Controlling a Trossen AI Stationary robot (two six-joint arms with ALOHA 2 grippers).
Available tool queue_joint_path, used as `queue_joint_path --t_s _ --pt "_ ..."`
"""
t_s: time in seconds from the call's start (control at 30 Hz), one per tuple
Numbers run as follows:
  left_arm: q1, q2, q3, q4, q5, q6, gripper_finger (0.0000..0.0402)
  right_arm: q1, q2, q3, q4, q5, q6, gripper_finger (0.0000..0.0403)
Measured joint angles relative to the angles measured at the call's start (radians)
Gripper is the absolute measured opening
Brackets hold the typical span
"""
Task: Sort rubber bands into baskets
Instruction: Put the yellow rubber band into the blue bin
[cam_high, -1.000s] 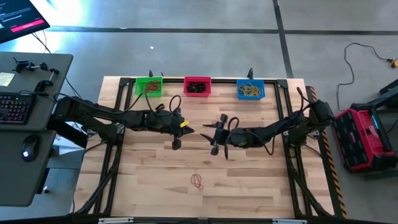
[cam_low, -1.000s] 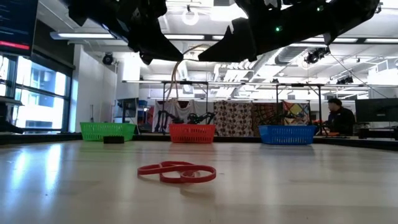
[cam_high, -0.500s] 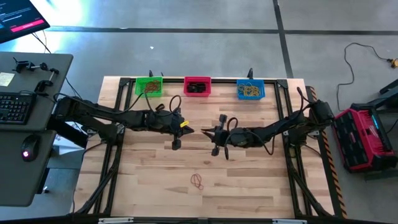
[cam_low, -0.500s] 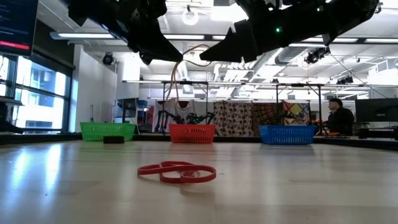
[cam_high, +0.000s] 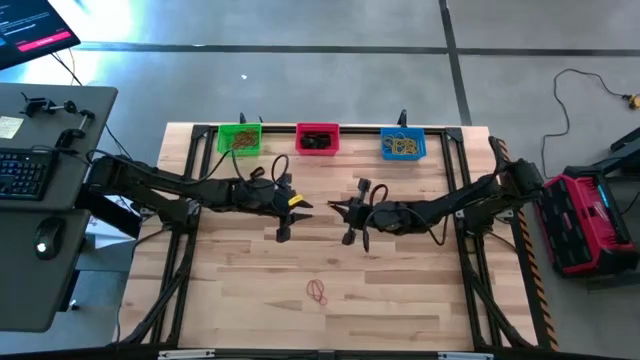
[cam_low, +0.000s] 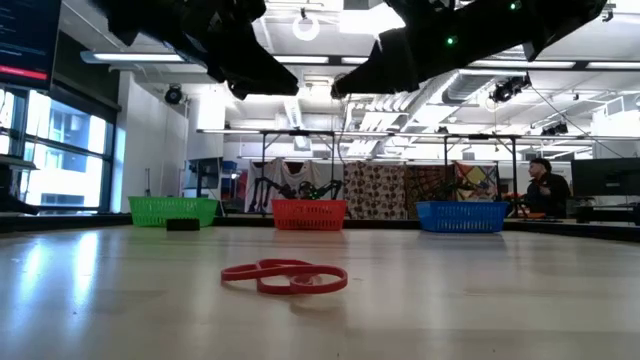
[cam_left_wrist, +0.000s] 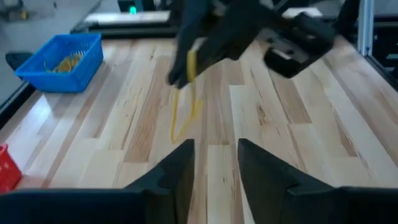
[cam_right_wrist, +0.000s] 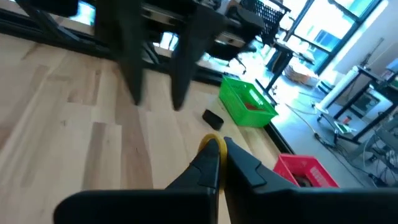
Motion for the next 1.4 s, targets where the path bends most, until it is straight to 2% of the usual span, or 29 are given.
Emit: queue_joint_path --t_s 0.27,0.4,0.53,0.83,1.07,1.4 --pt "0.036 0.000 -0.210 0.373 0.031 -0.003 0.0145 -0.086 -0.031 0.000 -0.142 0.000 0.076 0.0000" --pt "0.048 0.000 -0.261 0.451 0.005 0.002 0.0147 -0.162 -0.067 0.000 -0.241 0.000 0.114 0.0000" --pt "0.057 0.000 -0.279 0.458 -0.036 -0.021 0.0147 -0.255 -0.115 0.000 -0.352 0.000 0.135 0.0000" --pt "0.074 0.000 -0.280 0.477 -0.012 -0.004 0.0147 -0.505 -0.182 0.000 -0.504 0.004 0.135 0.0000" --pt "0.104 0.000 -0.280 0.480 0.024 -0.004 0.0147 -0.695 -0.193 0.000 -0.572 0.086 0.134 0.0000" --pt "0.108 0.000 -0.280 0.469 0.024 -0.007 0.0147 -0.846 -0.193 0.000 -0.672 0.115 0.199 0.0000"
